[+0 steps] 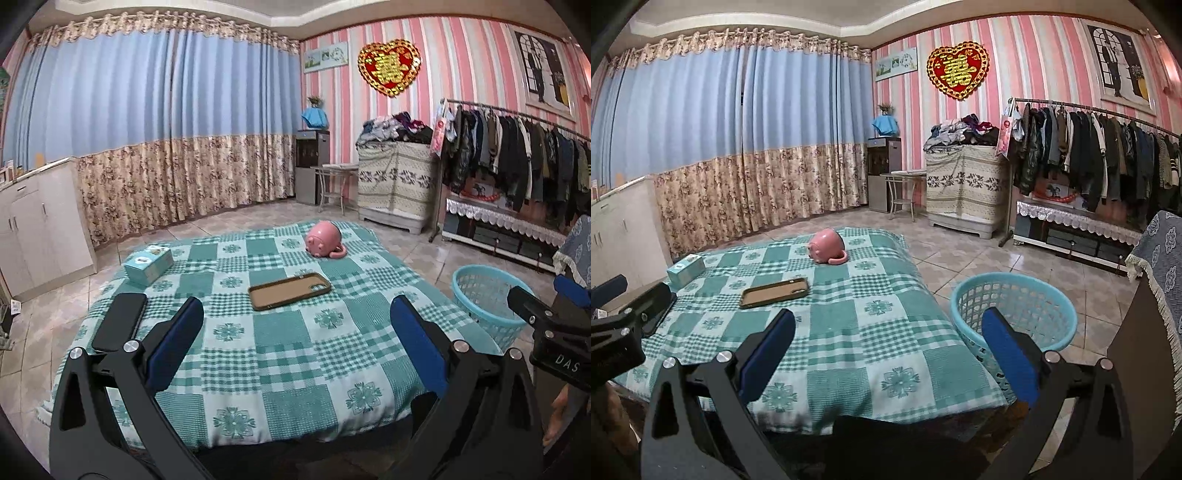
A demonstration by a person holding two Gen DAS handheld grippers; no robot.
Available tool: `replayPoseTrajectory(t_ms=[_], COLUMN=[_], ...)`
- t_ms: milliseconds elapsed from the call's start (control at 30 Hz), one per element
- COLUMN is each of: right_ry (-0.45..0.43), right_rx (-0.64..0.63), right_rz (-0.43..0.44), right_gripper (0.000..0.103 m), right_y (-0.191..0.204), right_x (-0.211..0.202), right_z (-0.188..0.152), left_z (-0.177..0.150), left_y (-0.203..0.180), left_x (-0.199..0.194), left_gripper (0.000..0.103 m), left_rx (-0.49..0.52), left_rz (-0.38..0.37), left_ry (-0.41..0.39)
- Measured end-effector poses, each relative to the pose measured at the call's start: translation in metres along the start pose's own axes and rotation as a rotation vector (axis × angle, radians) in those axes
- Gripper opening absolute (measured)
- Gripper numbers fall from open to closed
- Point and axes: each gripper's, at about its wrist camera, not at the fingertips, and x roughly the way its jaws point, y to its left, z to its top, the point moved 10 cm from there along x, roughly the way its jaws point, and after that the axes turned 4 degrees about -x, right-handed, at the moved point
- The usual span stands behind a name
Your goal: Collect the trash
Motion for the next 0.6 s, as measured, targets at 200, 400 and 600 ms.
replayPoseTrajectory(t_ms=[200,400,600], right_ry=[-0.023,-0.037,-0.027], right_rx=[-0.024,-0.041,-0.036], right_rz=[-0.009,-0.029,-0.027], right_gripper=[0.099,0.099,0.099], right_y=[0.01,0.014,0.016], right_x=[-0.006,-0.01,-0.007], right_z=[0.005,0.009,0.007], left_z=[0.001,0.005,0.006], left_y=[0.007,0.007,0.01], left_x=[-0.007,-0.015,-0.016], left_gripper=[0.098,0.098,0.098], left_rx=[-0.017,-0.027,-0.043], left_rz=[-0.008,-0.024,-0.037], left_ry=[-0.011,-0.035,-0.041])
